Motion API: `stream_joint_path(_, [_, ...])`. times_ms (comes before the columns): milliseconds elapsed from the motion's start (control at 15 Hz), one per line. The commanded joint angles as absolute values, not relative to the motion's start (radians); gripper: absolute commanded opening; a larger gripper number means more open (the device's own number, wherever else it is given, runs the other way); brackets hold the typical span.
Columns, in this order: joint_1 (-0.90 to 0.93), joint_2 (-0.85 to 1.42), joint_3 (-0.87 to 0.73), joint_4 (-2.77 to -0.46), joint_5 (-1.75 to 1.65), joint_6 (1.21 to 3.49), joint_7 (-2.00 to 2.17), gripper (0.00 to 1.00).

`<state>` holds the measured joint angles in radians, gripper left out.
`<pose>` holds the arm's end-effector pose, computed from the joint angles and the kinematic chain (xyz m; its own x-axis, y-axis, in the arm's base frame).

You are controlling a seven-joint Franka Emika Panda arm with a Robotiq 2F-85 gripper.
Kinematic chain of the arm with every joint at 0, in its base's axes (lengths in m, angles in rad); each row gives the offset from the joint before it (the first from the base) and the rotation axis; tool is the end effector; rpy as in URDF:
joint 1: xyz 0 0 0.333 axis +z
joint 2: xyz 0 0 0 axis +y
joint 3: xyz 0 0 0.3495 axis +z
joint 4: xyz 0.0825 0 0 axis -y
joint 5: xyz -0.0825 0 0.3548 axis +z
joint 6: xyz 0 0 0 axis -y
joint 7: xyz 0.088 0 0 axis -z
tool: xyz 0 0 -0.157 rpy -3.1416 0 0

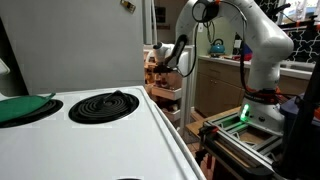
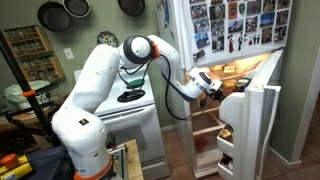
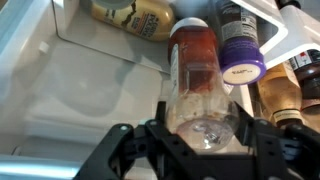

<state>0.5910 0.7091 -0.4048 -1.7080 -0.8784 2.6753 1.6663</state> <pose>0.6932 0.1760 0.2335 0.6133 -0.3905 0.6865 -0.5698 -0.8207 0.0422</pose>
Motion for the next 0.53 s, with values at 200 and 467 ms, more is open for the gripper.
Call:
stream_joint_path(200, [0.532,0.539,-0.322,-1.851,-1.106,2.649,1.747,0.37])
stream_joint_path(467, [0.413,0.438,-0.186,-1.951,-1.155,2.704,1.678,0.37])
